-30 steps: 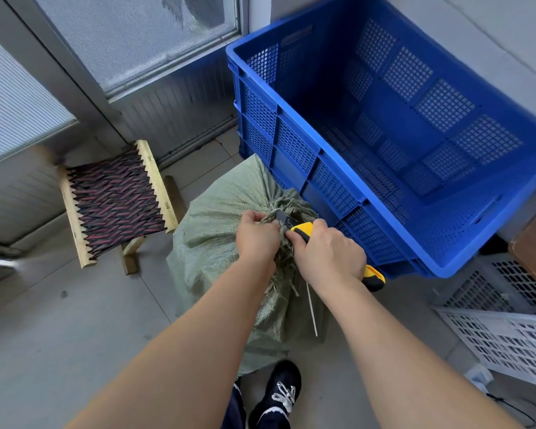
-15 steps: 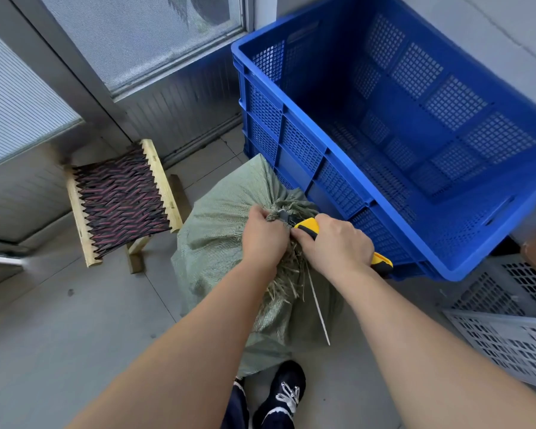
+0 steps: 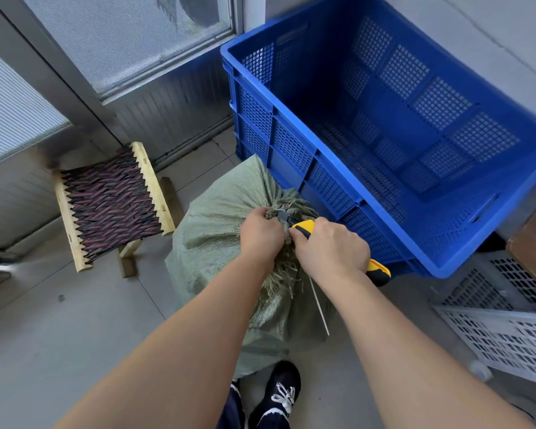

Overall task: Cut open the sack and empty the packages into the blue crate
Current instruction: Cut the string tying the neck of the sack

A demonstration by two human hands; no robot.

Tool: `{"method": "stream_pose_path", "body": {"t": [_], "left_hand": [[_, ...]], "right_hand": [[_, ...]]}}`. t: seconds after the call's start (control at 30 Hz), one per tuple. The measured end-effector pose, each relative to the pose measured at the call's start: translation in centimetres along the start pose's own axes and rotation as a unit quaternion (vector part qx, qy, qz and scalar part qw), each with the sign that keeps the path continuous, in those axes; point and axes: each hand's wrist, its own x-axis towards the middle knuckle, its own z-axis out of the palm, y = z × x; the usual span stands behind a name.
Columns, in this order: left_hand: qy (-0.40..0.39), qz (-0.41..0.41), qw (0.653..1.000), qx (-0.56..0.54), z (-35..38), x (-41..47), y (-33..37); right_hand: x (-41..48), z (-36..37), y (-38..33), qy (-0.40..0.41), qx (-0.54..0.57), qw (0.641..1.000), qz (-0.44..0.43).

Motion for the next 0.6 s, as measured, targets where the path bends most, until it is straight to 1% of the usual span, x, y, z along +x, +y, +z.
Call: {"method": "stream_pose_path", "body": {"t": [0.13, 0.3, 0.43, 0.5, 0.6], "left_hand": [[0.016, -0.005, 1.000, 0.011, 0.7, 0.0, 0.2], [0.021, -0.001, 0.998, 0.053, 0.7, 0.2, 0.1], [-0.010, 0.030, 0.997, 0.071, 0.7, -0.1, 0.6], [-0.046, 0.026, 0.996, 0.065, 0.6, -0.2, 0.8], [-0.048, 0.005, 0.997, 0.056, 0.8, -0.3, 1.4]], "right_hand": [[0.1, 0.8, 0.0, 0.002, 0.000, 1.000, 0.013], [0.4, 1.2, 0.5, -0.002, 0.008, 1.000, 0.009], [0.5, 0.8, 1.4, 0.020, -0.011, 1.000, -0.010], [0.3, 0.8, 1.9, 0.027, -0.017, 0.999, -0.012], [0.1, 0.9, 2.0, 0.044, -0.009, 0.999, -0.004]]}}
